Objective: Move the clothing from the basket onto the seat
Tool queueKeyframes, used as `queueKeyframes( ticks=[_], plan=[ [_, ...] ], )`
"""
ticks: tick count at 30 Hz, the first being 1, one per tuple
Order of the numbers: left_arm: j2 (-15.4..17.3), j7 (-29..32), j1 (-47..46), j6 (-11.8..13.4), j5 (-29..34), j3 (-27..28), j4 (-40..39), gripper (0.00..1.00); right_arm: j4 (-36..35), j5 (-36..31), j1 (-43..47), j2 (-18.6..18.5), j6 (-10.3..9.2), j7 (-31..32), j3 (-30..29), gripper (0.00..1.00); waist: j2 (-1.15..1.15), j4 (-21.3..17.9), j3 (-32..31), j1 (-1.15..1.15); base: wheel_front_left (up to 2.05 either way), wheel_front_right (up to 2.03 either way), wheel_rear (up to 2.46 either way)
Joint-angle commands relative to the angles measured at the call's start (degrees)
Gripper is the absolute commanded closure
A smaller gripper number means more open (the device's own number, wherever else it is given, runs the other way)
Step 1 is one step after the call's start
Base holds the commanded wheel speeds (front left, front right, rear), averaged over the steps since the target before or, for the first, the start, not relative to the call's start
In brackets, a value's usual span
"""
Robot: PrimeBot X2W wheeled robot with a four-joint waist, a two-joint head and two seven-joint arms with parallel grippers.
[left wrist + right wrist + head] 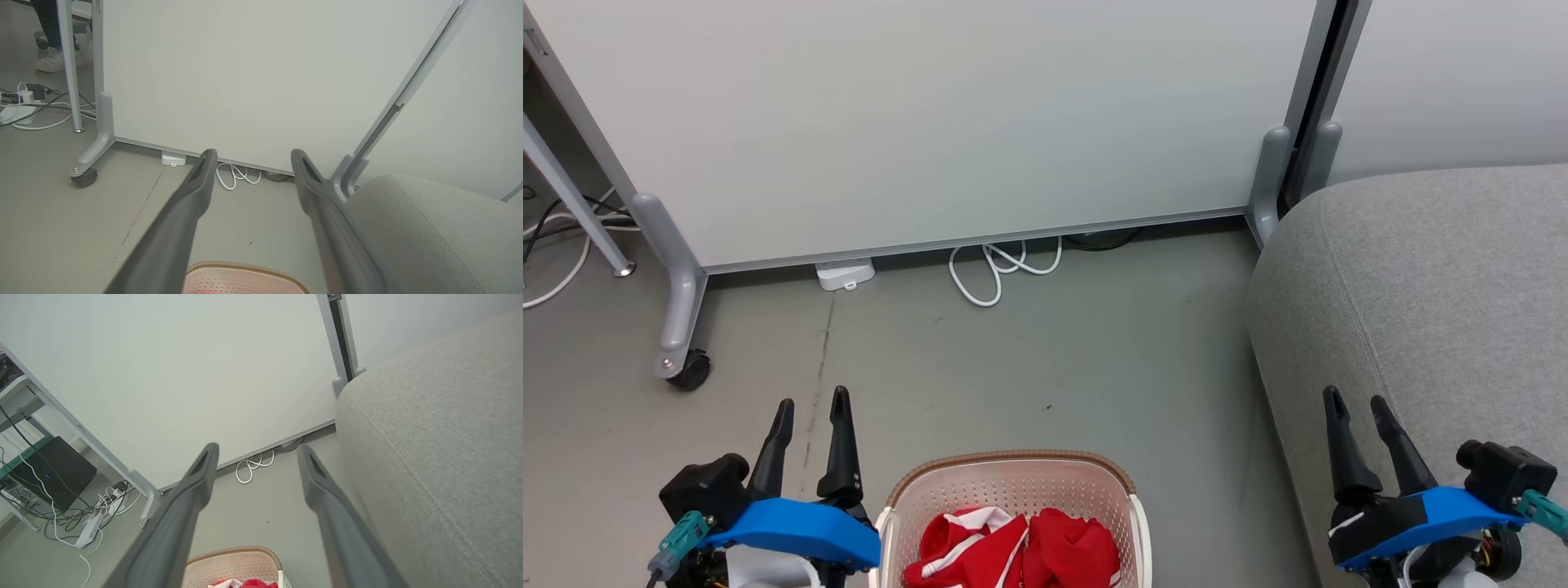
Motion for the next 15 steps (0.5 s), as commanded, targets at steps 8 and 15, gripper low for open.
queueKeyframes(
  ticks=[8, 15],
  plan=[
    [-0.1, -1.4, -0.9, -0.6, 3.8, -0.2, -0.1, 0.0, -0.4, -5.2, -1.0, -0.5, 0.11, -1.0, 0.4, 0.0, 0.0, 0.2, -0.1, 0.0, 0.0, 0.0, 0.0],
    [-0.5, -2.3, -0.8, -1.0, 6.4, 0.0, 0.3, 0.0, -0.5, -8.7, -1.0, -0.5, 0.12, -1.6, 0.6, 0.0, 0.0, 0.3, 0.0, 0.0, 0.0, 0.0, 0.0]
  ],
)
